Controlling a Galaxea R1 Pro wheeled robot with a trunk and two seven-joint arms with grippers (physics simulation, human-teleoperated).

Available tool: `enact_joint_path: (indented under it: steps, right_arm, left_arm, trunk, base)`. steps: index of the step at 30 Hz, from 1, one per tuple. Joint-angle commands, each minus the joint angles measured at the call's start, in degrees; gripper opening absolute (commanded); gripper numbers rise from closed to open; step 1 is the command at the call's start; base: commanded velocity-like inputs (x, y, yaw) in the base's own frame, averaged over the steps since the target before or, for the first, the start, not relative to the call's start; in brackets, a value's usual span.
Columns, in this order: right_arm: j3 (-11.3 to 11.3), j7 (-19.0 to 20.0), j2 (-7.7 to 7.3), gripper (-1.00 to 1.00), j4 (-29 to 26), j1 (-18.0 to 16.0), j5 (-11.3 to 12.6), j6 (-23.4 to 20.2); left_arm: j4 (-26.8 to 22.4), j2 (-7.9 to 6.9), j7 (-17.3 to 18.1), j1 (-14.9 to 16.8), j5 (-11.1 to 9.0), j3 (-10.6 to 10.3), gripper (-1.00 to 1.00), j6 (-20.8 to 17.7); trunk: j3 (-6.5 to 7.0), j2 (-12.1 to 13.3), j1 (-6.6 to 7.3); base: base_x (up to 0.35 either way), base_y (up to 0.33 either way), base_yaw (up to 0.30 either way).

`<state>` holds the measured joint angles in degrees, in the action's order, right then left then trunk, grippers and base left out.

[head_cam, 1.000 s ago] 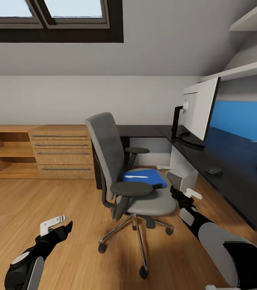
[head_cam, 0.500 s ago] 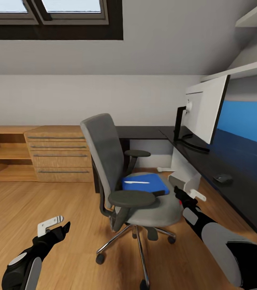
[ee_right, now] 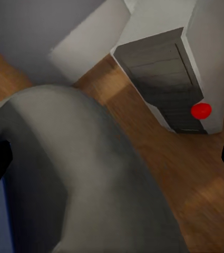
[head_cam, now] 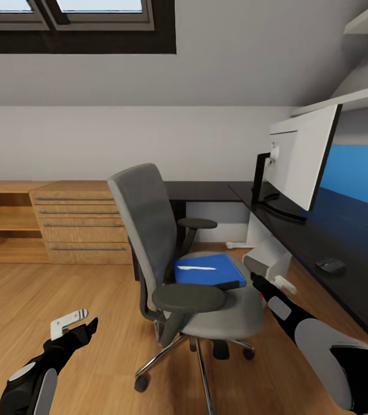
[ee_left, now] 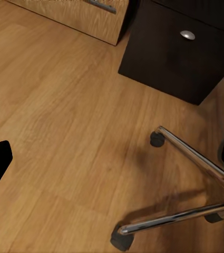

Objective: In the bedroom, organize the workspace by keeping the computer under the desk, ensuring the monitor is on the desk, placing the keyboard on the desk next to the monitor, placing the mouse on the desk next to the keyboard, moving the folder from the swivel chair onto the desk next to the mouse, stacking the notebook on top of the folder with the pen on top of the notebook, and positioning the swivel chair next to the desk.

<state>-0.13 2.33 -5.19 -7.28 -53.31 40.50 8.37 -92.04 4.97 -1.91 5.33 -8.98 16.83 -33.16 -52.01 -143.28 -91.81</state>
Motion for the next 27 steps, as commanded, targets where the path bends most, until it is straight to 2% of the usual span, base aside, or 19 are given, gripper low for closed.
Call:
enact_joint_path:
  steps: [1, 6, 8, 9, 13, 16, 21, 27]
  right_arm:
    - [0.0, 0.8, -0.15, 1.0, 0.1, 0.0, 0.9, -0.6]
    - [0.0, 3.6, -0.72, 1.0, 0.1, 0.0, 3.1, -4.7]
    - [0.0, 5.0, -1.09, 1.0, 0.1, 0.0, 4.7, -8.5]
    - [0.0, 5.3, -1.22, 1.0, 0.1, 0.0, 5.4, -10.4]
    - [0.0, 5.7, -1.43, 1.0, 0.1, 0.0, 7.1, -13.3]
    - [0.0, 6.0, -1.56, 1.0, 0.1, 0.0, 10.9, -18.7]
    - [0.0, 6.0, -1.58, 1.0, 0.0, 0.0, 11.4, -19.8]
    - [0.0, 6.0, -1.58, 1.0, 0.0, 0.0, 11.4, -19.8]
  left_arm:
    - [-0.1, 0.04, -0.2, 0.1, -0.6, 0.1, 1.0, -0.3]
    - [-0.1, 0.04, -0.2, 0.0, -0.6, 0.1, 1.0, -0.3]
    - [-0.1, 0.04, -0.2, 0.0, -0.6, 0.1, 1.0, -0.3]
    - [-0.1, 0.04, -0.2, 0.0, -0.6, 0.1, 1.0, -0.3]
    - [-0.1, 0.04, -0.2, 0.0, -0.6, 0.1, 1.0, -0.3]
    - [-0.1, 0.04, -0.2, 0.0, -0.6, 0.1, 1.0, -0.3]
    - [-0.1, 0.13, -0.2, 0.0, -0.6, 0.0, 1.0, -0.3]
    - [-0.1, 0.13, -0.2, 0.0, -0.6, 0.0, 1.0, -0.3]
  trunk:
    - [-0.06, 0.0, 0.01]
    - [-0.06, 0.0, 0.01]
    - [-0.06, 0.0, 0.01]
    - [-0.06, 0.0, 0.01]
    - [-0.06, 0.0, 0.01]
    - [-0.06, 0.0, 0.01]
    - [-0.06, 0.0, 0.01]
    - [-0.27, 0.0, 0.01]
  base:
    - [0.049, 0.0, 0.0]
    - [0.026, 0.0, 0.0]
    - [0.008, 0.0, 0.0]
    - [0.004, 0.0, 0.0]
    - [0.002, 0.0, 0.0]
    - [0.0, 0.0, 0.0]
    - [0.0, 0.0, 0.041]
    - [0.0, 0.0, 0.234]
